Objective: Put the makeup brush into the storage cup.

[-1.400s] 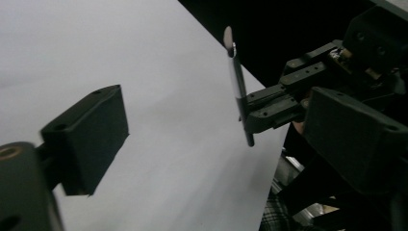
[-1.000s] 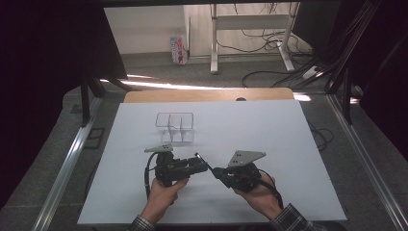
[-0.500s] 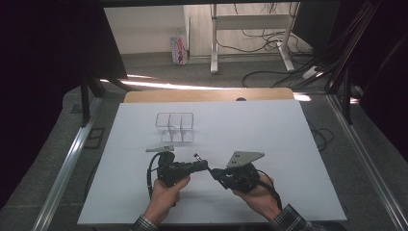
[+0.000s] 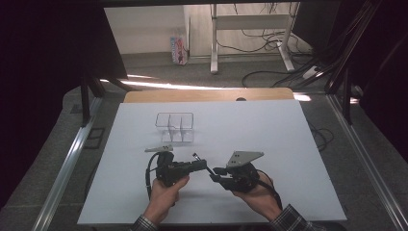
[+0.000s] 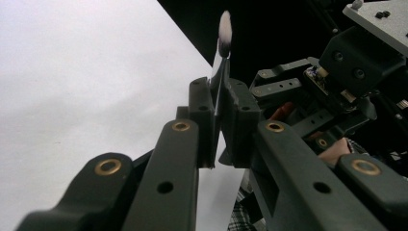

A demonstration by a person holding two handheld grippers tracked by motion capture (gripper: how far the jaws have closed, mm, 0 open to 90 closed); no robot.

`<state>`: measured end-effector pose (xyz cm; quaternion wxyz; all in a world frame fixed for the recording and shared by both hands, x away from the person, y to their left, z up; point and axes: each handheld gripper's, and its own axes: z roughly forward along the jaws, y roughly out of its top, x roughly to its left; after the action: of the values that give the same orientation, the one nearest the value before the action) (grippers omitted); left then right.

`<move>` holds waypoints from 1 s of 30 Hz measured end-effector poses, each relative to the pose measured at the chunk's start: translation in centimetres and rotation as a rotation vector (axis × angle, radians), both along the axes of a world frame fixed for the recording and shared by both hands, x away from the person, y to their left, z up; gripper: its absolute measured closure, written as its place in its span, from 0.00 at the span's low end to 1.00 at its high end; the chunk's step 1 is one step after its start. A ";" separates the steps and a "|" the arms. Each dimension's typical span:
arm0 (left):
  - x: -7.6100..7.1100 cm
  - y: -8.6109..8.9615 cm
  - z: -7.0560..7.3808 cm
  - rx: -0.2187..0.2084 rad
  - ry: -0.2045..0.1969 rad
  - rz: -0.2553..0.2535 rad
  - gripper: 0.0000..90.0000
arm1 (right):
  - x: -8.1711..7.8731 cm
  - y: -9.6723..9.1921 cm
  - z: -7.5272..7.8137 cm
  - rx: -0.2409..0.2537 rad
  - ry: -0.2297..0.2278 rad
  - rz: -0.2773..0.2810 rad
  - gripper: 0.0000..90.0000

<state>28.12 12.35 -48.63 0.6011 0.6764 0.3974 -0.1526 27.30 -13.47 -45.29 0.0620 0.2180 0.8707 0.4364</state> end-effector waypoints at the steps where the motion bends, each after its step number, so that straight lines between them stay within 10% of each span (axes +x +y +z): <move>1: 0.0 0.0 0.1 0.005 -0.003 0.003 0.93 | 0.0 0.0 0.0 -0.001 0.000 -0.001 0.73; 30: -0.5 1.5 0.9 0.091 -0.068 0.057 0.93 | 0.6 -0.6 -0.1 0.022 0.057 -0.030 0.25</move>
<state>27.67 13.85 -47.74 0.5869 0.6963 0.4024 -0.0942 27.91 -14.11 -45.43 0.0415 0.2439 0.8639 0.4386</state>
